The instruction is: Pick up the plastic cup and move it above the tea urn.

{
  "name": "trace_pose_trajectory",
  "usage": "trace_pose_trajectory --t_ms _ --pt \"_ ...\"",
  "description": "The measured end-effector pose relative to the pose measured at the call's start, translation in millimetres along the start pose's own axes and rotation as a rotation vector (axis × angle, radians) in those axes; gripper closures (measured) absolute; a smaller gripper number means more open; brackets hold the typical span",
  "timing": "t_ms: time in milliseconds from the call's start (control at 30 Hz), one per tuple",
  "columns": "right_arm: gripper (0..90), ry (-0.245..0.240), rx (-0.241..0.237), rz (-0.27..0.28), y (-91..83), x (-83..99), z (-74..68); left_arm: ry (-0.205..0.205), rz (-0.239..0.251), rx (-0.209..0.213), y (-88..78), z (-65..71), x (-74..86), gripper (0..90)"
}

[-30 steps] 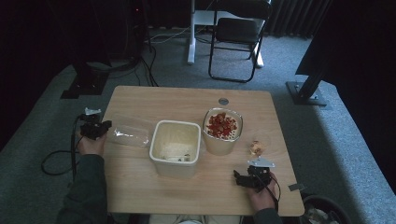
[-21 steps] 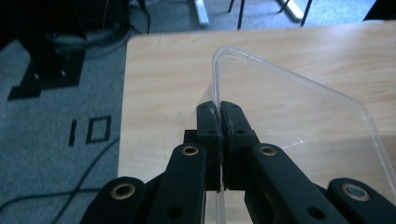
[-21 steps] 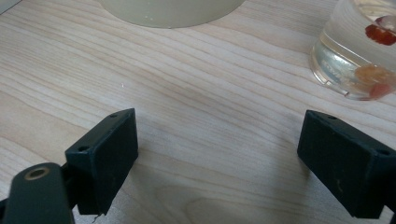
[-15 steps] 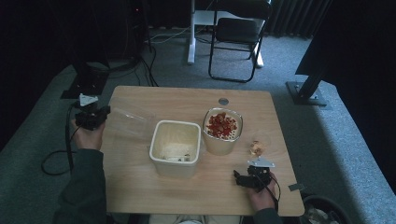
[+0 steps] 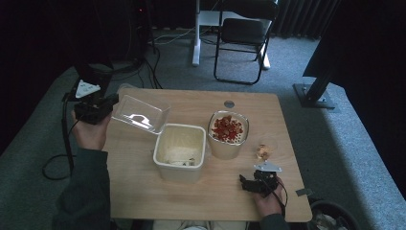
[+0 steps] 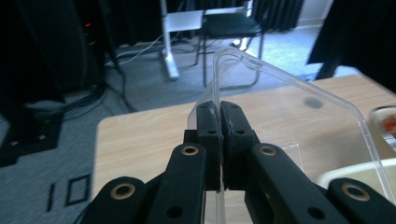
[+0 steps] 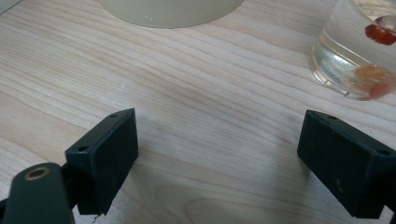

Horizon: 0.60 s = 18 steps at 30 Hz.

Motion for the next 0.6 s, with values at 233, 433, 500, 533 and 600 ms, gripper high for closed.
trace_pose_trajectory --t_ms 233,433,500,533,600 --pt "11.9 0.001 0.0 0.0 0.0 0.0 0.0 0.031 -0.016 0.127 -10.0 36.5 -0.5 88.3" --pt "11.9 0.001 0.0 0.001 0.0 -0.1 0.0 0.048 -0.045 0.219 -4.5 54.9 9.7 77.5" --pt "11.9 0.002 0.0 0.0 0.0 0.0 -0.1 0.078 -0.036 0.249 -4.5 63.9 12.1 71.4" --pt "11.9 0.002 0.0 0.0 0.0 0.0 -0.1 0.078 -0.036 0.249 -4.5 63.9 12.1 68.8" --pt "11.8 0.002 0.0 0.0 0.0 -0.1 0.0 0.085 -0.025 0.255 -5.0 67.3 12.5 65.1"
Point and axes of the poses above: each handheld gripper's, and its own axes: y roughly forward along the jaws, x roughly out of its underside, z roughly to its right, the point moved 1 cm from there along y, roughly forward along the jaws, and after that the axes turned 15 degrees about -x, right-handed, at the moved point
